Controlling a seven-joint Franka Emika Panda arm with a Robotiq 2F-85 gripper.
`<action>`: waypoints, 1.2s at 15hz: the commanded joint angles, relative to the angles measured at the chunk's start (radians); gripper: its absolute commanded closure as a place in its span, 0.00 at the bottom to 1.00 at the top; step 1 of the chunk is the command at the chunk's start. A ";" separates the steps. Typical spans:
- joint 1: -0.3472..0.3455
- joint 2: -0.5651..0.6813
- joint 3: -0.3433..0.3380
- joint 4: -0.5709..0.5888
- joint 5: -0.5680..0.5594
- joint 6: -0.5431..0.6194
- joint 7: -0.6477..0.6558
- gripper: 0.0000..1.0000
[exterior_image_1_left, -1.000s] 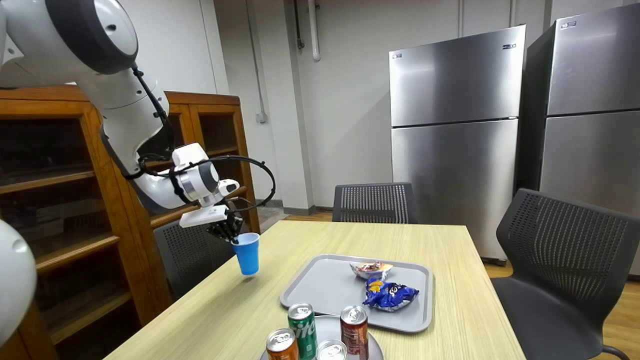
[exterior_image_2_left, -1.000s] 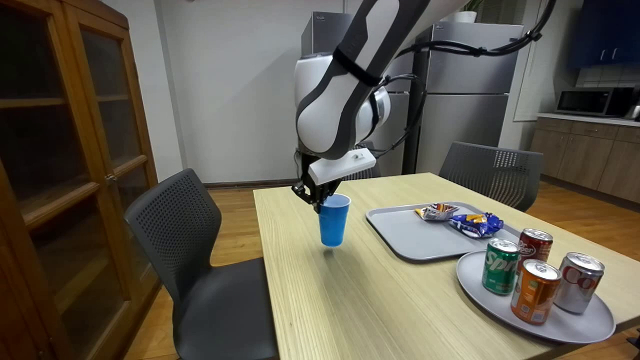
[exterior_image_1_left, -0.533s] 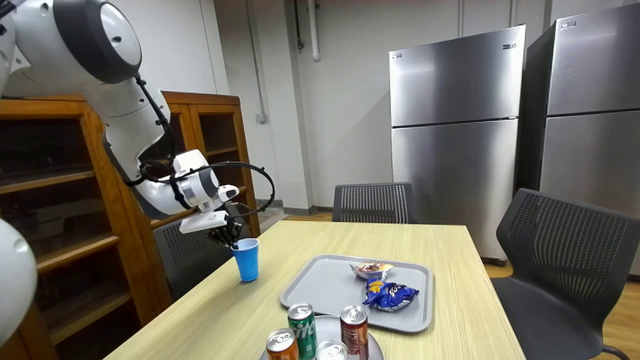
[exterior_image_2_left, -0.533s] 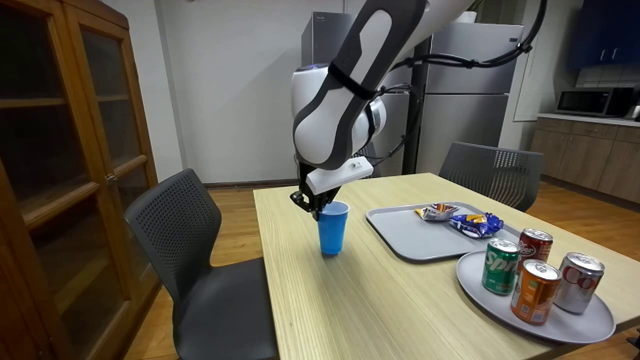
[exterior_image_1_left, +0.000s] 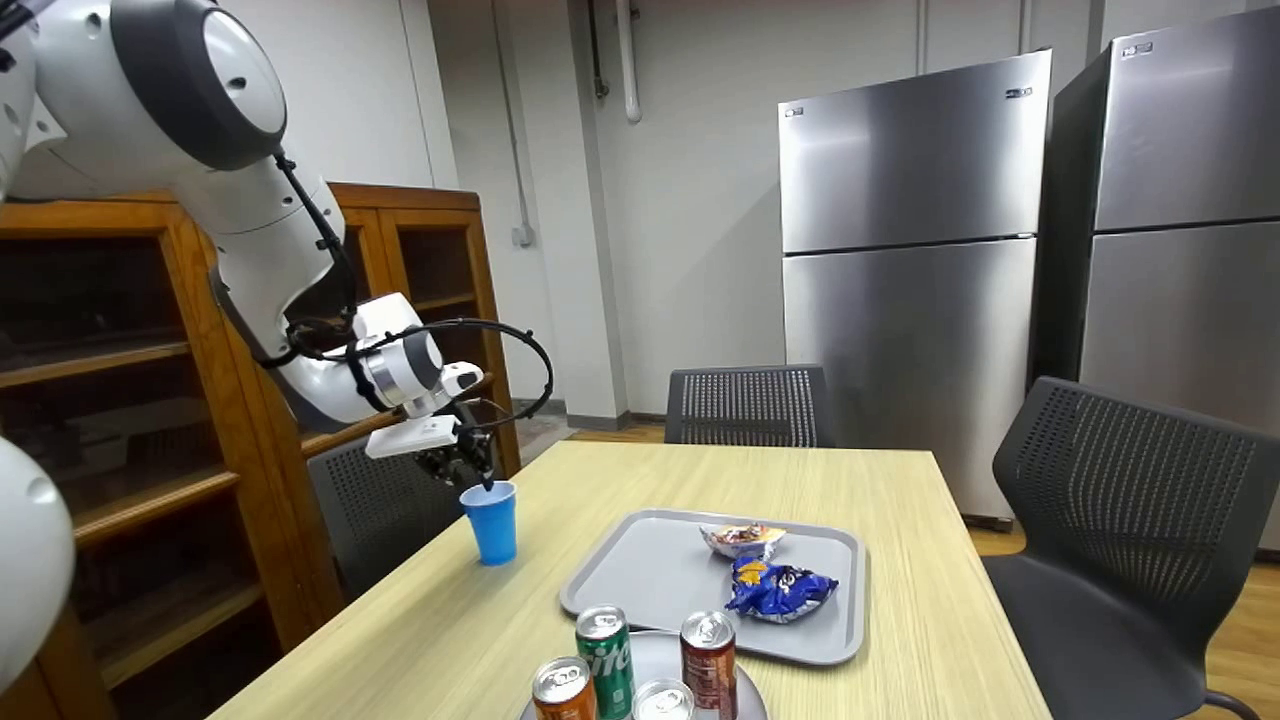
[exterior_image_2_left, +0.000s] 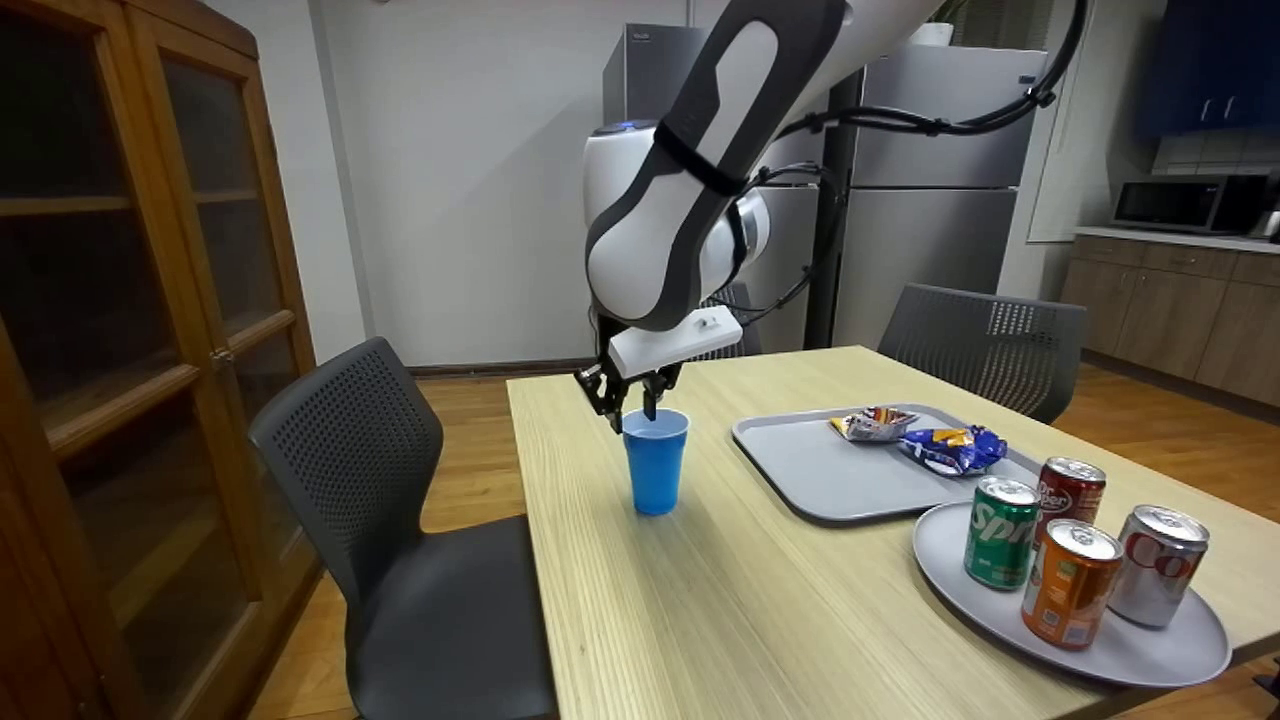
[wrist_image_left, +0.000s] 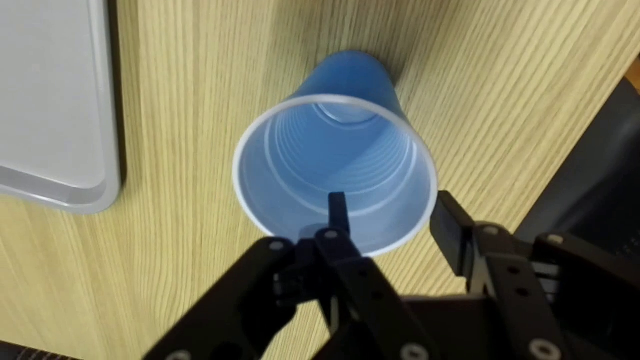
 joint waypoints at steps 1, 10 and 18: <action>-0.015 -0.046 -0.007 0.002 0.004 -0.004 0.030 0.20; -0.133 -0.102 -0.019 0.000 0.050 -0.005 0.021 0.00; -0.232 -0.078 -0.043 0.023 0.084 -0.005 0.015 0.00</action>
